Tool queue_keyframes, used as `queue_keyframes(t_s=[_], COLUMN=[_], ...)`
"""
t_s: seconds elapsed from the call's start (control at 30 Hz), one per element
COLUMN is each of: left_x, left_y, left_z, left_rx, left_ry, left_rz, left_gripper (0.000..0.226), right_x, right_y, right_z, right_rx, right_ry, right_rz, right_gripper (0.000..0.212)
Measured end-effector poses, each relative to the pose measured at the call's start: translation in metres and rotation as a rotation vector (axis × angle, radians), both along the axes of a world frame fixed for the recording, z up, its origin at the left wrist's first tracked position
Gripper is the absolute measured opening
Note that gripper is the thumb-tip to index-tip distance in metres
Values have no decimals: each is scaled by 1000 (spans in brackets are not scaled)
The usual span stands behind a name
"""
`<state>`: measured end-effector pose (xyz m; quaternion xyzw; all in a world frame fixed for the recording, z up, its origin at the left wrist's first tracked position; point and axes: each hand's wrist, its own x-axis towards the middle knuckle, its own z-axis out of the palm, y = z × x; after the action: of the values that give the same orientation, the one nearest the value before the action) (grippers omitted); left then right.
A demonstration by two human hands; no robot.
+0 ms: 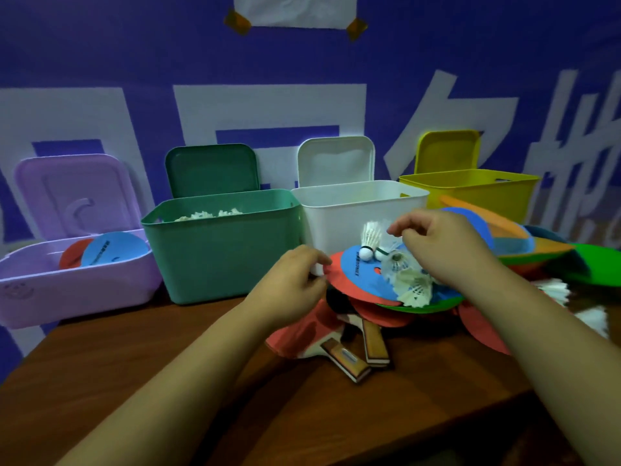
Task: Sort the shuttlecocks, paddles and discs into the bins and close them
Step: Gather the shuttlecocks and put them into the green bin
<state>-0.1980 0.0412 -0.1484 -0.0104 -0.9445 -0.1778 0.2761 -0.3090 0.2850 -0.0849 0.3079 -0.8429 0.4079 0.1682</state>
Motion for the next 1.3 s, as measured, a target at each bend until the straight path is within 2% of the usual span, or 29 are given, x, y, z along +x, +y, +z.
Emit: queue_keyframes(t_s=[0.17,0.3,0.47,0.57,0.7,0.8,0.93,1.13,1.3], left_x=[-34,-71,-108,-122,-127,-128,-124,-103,-82], left_y=[45,63,70,65,64,60,52,27,0], left_z=[29,48,43,32,24,29,39,69,91], left_rx=[21,84,164,186,212,258,335,384,421], left_ry=[-18,-77,-180,-223,-141,-103,-44,-56,-73], left_rz=[-13,89,119,154,171,170,167,156,158], left_gripper=[36,62,82,78,63,65,66,93,74], right_x=[-12,-19,-10,0,4,3,-5,-14,-12], right_y=[38,60,68,61,42,30,19,-1,-20], right_z=[-12,-18,-22,-28,-33,-30,-16,6,17], right_rx=[136,243,290,409,499,498,443,113,23], right_ry=[117,170,179,193,261,248,189,42,-58], right_rz=[-39,-60,38,92,-25,-103,-153,-67,6], right_gripper=[23,22,16,26,32,37,28,16,21])
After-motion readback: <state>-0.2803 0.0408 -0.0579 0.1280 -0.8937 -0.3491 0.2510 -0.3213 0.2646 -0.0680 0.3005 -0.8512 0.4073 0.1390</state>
